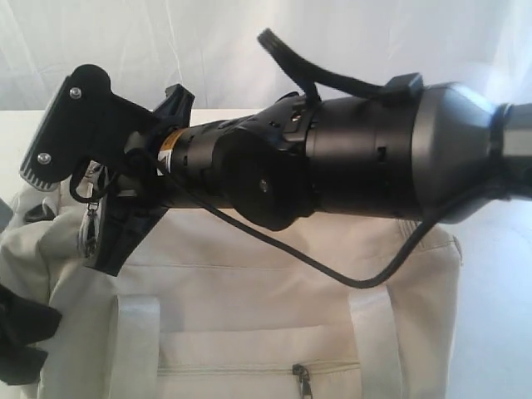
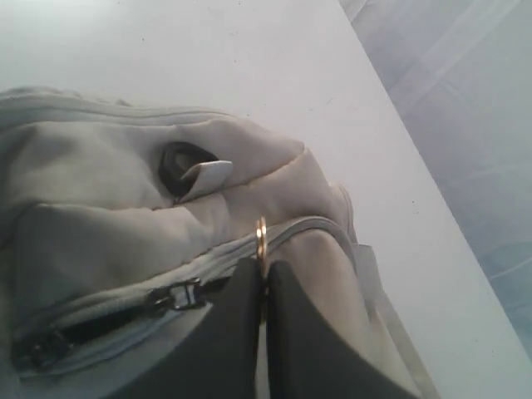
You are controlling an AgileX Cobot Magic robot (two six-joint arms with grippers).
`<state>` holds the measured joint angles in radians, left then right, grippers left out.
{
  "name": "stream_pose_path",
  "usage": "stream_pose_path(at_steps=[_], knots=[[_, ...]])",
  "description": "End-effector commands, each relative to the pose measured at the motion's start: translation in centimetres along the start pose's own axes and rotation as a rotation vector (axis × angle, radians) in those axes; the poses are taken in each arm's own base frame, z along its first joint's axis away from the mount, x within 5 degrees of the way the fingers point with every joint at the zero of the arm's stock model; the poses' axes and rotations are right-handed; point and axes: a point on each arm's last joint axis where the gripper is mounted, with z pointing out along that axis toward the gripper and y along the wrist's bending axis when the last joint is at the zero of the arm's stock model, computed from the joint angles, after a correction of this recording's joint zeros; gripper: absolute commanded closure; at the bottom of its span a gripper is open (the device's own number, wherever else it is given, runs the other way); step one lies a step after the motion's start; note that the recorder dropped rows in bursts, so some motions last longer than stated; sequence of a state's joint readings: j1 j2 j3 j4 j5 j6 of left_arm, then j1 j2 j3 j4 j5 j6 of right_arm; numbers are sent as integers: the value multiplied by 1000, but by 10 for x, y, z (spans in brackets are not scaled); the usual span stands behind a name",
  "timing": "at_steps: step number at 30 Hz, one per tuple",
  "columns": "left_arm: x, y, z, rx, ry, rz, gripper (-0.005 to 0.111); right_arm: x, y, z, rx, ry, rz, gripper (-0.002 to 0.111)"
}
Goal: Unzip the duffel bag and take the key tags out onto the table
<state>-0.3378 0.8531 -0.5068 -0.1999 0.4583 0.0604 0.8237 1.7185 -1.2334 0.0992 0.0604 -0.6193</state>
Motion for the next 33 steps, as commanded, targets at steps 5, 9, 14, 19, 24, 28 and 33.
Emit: stream_pose_path(at_steps=[5, 9, 14, 19, 24, 28, 33], knots=[[17, -12, -20, 96, 39, 60, 107, -6, -9, 19, 61, -72, -9, 108], [20, -13, -22, 103, 61, 65, 107, -13, -13, 32, 68, -85, -9, 108], [20, -13, -22, 111, 62, 60, 107, -14, -24, 54, 75, -67, -1, 108], [20, -14, -22, 116, 61, 55, 107, -8, -43, 72, 91, -31, 20, 108], [20, -14, -22, 116, 59, 55, 107, 2, -60, 89, 90, 22, 37, 108], [20, -14, -22, 115, 57, 55, 107, 12, -73, 101, 76, 82, 90, 108], [20, -14, -22, 115, 57, 55, 107, 25, -95, 107, 73, 160, 249, 108]])
